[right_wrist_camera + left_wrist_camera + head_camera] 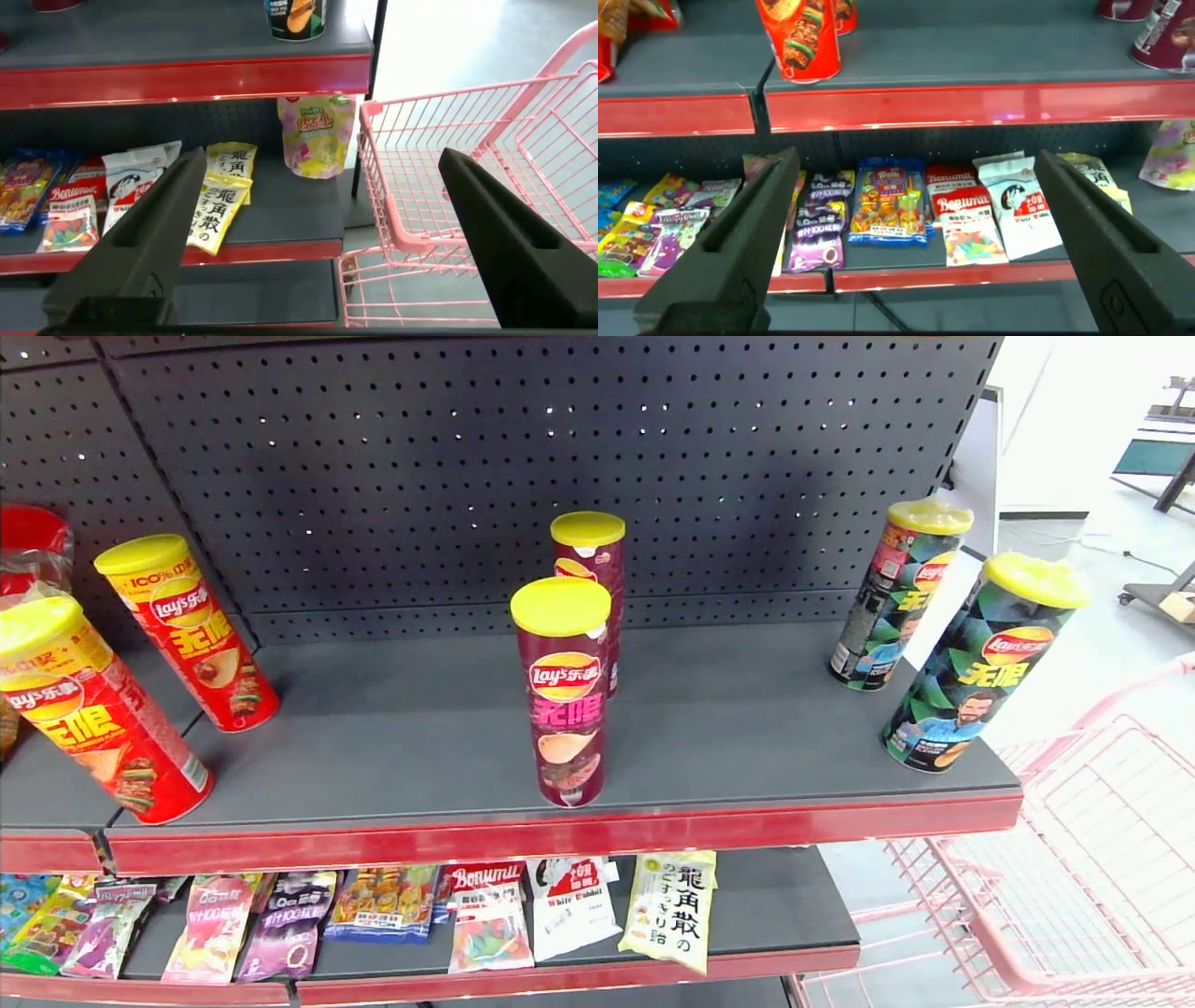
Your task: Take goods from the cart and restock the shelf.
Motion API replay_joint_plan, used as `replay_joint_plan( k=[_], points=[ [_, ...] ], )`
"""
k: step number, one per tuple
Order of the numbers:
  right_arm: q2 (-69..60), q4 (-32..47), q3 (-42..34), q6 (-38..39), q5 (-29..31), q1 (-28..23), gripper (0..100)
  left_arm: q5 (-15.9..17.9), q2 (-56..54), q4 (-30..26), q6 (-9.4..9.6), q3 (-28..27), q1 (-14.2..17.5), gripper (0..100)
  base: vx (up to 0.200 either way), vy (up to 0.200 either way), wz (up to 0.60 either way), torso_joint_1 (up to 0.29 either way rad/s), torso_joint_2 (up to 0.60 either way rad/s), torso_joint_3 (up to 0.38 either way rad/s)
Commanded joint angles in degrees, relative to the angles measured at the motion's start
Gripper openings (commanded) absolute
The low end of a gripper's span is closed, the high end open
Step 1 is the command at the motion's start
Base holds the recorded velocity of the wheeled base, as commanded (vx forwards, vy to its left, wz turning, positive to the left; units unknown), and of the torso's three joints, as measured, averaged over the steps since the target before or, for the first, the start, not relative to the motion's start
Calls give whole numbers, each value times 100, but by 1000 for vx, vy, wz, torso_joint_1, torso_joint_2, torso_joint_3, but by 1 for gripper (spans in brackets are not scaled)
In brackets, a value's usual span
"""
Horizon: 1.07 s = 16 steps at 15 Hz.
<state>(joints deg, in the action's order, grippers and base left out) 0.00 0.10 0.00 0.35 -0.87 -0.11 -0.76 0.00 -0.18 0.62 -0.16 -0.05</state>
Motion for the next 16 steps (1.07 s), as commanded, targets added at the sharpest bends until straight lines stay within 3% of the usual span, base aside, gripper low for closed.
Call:
replay_joint_plan(
  k=[1,5,7,16],
  points=[
    [9,-1,0,0,-1,2,100,-4,0,1,-1,-2,5,100,0,0,0,0,0,0],
    [9,-1,0,-18,-1,2,100,-4,0,1,-1,-2,-4,100,0,0,0,0,0,0],
    [9,-1,0,-18,-1,2,100,-4,0,1,-1,-2,-4,100,0,0,600,-2,2,0],
    [9,-1,0,-9,-1,2,100,-4,0,1,-1,-2,-4,100,0,0,0,0,0,0]
  ],
)
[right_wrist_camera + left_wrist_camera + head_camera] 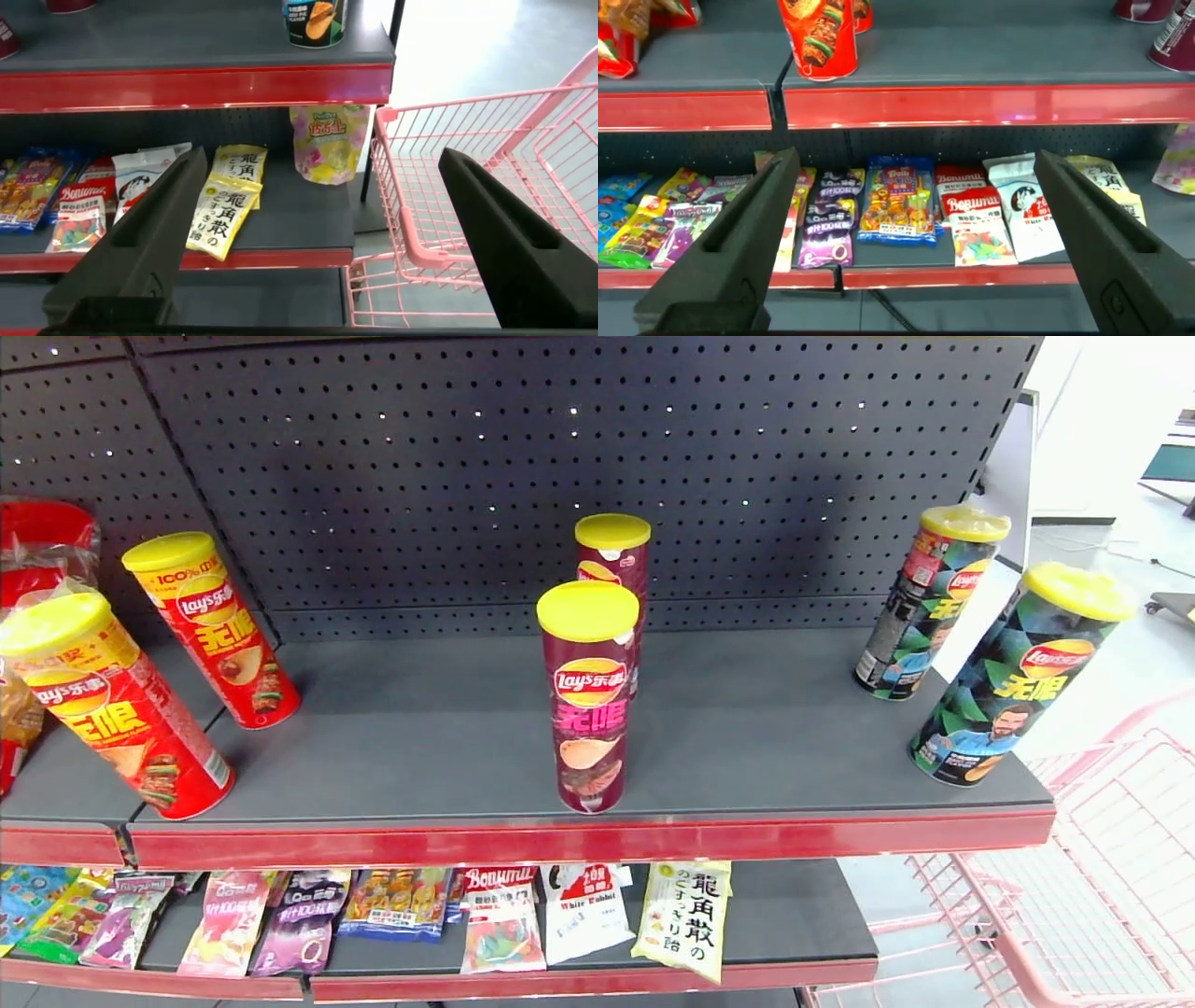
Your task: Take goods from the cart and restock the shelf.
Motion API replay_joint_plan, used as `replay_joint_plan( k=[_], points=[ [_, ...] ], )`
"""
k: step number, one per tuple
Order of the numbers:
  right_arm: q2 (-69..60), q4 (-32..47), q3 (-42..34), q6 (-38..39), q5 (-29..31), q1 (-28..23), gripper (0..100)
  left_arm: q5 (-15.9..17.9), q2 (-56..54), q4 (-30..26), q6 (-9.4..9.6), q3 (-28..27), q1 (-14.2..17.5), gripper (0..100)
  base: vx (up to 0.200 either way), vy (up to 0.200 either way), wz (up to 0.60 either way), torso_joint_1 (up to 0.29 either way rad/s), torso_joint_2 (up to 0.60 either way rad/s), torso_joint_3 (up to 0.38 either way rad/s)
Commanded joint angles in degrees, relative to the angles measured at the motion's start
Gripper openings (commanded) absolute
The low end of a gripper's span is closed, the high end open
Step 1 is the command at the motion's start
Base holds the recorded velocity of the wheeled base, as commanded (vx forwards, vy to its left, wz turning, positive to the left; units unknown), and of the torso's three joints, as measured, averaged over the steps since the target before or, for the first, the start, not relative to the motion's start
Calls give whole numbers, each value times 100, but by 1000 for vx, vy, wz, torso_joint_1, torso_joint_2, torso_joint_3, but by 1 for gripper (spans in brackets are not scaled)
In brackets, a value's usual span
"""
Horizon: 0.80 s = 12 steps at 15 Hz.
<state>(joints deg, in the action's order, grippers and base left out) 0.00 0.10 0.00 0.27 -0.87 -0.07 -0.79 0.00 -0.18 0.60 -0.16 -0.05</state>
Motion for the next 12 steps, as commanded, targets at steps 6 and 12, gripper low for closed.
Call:
replay_joint_plan(
  k=[6,12],
  points=[
    [9,-1,0,0,-1,-1,100,-9,0,1,2,-2,5,100,0,0,0,0,0,0],
    [9,-1,0,0,-1,-1,100,0,0,1,2,-2,-4,100,0,0,0,0,0,0]
  ],
)
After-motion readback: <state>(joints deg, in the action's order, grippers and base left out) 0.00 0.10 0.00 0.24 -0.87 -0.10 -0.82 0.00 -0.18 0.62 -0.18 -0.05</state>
